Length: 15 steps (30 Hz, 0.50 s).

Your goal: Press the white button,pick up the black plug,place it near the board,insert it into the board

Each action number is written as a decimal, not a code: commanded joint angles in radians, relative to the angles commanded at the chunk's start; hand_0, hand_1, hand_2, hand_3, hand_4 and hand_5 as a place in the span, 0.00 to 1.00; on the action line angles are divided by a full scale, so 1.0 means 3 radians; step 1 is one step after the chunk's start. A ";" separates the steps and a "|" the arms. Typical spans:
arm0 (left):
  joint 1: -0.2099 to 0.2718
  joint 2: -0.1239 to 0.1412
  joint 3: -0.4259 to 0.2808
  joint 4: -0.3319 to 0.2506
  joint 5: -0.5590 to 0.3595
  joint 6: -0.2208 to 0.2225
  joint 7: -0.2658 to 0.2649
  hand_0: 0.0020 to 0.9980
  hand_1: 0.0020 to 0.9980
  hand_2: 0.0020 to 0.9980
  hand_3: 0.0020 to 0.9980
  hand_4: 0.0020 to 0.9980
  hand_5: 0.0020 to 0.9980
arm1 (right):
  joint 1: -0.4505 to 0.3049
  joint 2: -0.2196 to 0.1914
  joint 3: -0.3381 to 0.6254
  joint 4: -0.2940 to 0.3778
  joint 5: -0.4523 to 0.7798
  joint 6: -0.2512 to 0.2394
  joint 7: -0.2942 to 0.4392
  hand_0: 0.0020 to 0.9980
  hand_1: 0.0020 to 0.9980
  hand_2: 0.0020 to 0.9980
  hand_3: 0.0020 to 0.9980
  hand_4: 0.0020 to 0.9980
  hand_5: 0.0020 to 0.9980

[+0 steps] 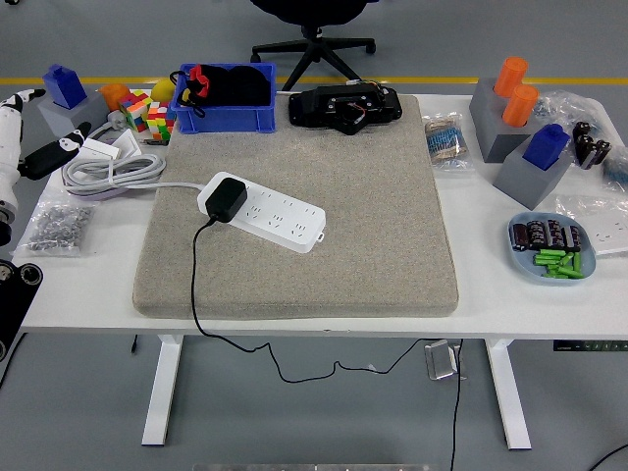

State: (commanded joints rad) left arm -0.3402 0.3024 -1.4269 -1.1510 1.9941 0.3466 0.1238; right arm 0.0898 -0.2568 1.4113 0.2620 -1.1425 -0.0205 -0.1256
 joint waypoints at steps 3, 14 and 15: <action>-0.0004 0.0003 0.0015 0.0001 -0.0005 -0.0002 0.0002 0.96 0.96 0.89 0.84 0.85 0.64 | -0.0001 0.0000 0.0002 -0.0004 -0.0004 0.0000 -0.0001 0.76 0.64 0.64 0.61 0.65 0.42; -0.0062 -0.0003 0.0071 0.0006 -0.0017 -0.0002 0.0000 0.96 0.96 0.89 0.84 0.84 0.64 | 0.0019 -0.0005 0.0010 0.0008 0.0005 -0.0001 0.0003 0.76 0.64 0.64 0.61 0.65 0.42; -0.0066 -0.0002 0.0076 0.0005 -0.0018 -0.0002 0.0000 0.96 0.96 0.89 0.84 0.84 0.64 | 0.0018 -0.0005 0.0010 0.0007 0.0005 0.0000 0.0002 0.76 0.64 0.64 0.61 0.65 0.42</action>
State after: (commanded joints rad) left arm -0.3601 0.3017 -1.4041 -1.1495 1.9888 0.3459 0.1237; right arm 0.0952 -0.2582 1.4142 0.2642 -1.1410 -0.0205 -0.1249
